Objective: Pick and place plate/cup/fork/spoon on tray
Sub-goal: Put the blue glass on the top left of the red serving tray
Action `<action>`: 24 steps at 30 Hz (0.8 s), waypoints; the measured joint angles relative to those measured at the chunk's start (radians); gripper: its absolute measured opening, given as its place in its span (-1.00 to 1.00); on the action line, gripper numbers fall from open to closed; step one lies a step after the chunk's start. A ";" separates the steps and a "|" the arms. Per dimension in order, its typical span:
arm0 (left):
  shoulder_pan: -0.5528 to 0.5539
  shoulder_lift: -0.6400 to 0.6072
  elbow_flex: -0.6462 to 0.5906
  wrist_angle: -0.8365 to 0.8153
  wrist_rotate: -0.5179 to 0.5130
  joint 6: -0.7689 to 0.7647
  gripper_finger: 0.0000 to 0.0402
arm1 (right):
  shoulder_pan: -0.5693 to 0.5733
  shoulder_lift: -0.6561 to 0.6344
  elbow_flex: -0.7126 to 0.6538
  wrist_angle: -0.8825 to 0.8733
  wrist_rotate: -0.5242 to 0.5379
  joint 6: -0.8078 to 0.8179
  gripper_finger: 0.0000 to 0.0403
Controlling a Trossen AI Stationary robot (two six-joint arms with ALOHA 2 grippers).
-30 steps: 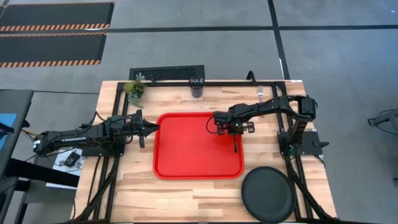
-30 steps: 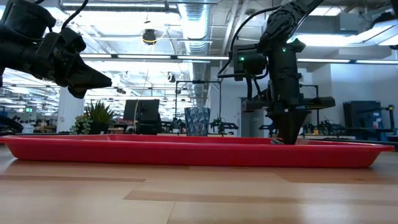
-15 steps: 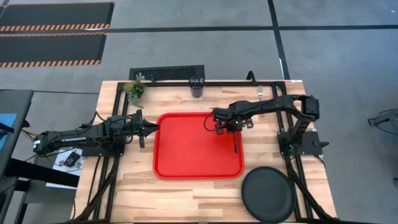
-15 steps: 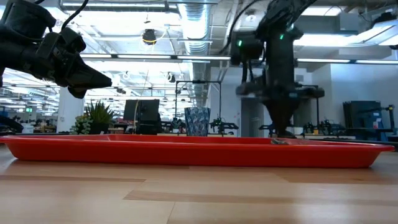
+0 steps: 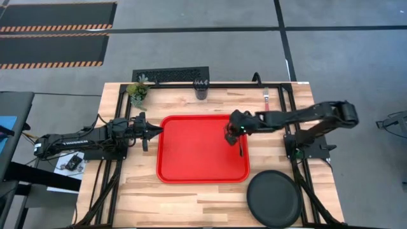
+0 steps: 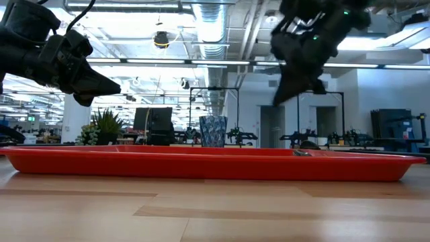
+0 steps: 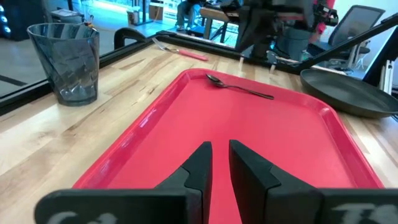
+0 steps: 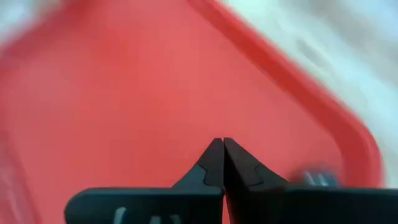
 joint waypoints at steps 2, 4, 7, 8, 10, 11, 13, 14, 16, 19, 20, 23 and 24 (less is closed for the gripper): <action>0.000 0.000 0.000 0.004 0.031 -0.001 -0.79 | 0.017 -0.045 -0.093 0.193 0.009 -0.077 -0.93; -0.005 0.000 0.002 0.009 0.064 0.012 -0.79 | 0.019 -0.074 -0.188 0.400 0.008 -0.149 -0.96; -0.014 0.009 0.008 0.007 0.028 0.014 -0.82 | 0.001 -0.090 -0.318 0.674 0.003 -0.246 -0.98; -0.016 0.015 0.010 0.015 0.020 0.015 -0.85 | -0.008 -0.091 -0.354 0.749 -0.001 -0.270 -0.98; -0.017 0.042 0.013 0.063 0.021 0.022 -0.95 | -0.029 -0.089 -0.407 0.885 -0.018 -0.321 -0.97; -0.017 0.057 0.014 0.088 0.019 0.025 -0.97 | -0.043 -0.090 -0.426 0.938 -0.027 -0.348 -0.97; -0.014 0.096 0.017 0.119 0.003 0.018 -0.99 | -0.076 -0.090 -0.452 1.013 -0.059 -0.391 -0.98; -0.011 0.116 0.026 0.120 -0.005 0.018 -0.99 | -0.096 -0.090 -0.455 1.030 -0.081 -0.408 -0.98; -0.002 0.166 0.052 0.120 -0.013 0.017 -1.00 | -0.135 -0.090 -0.454 1.072 -0.140 -0.443 -0.98; 0.020 0.250 0.113 0.121 -0.020 0.031 -1.00 | -0.188 -0.090 -0.454 1.118 -0.231 -0.480 -0.98; 0.030 0.284 0.137 0.121 -0.021 0.040 -1.00 | -0.203 -0.090 -0.454 1.122 -0.256 -0.486 -0.98; 0.069 0.394 0.214 0.121 -0.010 0.071 -1.00 | -0.234 -0.090 -0.454 1.128 -0.296 -0.510 -0.98; 0.086 0.438 0.241 0.120 0.004 0.084 -1.00 | -0.241 -0.090 -0.454 1.128 -0.299 -0.519 -0.98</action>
